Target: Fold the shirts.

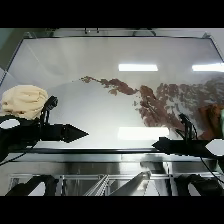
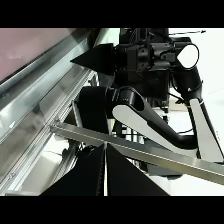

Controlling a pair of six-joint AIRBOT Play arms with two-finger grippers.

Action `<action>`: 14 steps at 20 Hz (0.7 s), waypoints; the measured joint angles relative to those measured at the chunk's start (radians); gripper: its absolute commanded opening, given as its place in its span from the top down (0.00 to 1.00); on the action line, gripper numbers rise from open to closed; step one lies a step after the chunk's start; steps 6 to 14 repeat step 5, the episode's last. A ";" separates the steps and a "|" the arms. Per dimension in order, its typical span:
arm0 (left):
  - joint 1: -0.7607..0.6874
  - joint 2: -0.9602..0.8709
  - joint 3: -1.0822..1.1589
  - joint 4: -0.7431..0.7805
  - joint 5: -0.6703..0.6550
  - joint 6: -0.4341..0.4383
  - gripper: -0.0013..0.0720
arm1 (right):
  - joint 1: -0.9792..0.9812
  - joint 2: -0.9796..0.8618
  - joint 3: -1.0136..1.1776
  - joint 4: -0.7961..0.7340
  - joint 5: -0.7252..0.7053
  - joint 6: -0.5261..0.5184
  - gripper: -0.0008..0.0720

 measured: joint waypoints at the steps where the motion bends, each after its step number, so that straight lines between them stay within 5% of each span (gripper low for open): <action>1: 0.000 0.015 -0.012 0.003 0.003 0.000 0.96 | 0.003 0.002 -0.003 0.003 -0.002 0.000 0.96; 14: -0.001 0.061 -0.034 0.006 0.010 0.000 0.96 | 0.010 0.007 -0.009 0.010 -0.014 0.003 0.96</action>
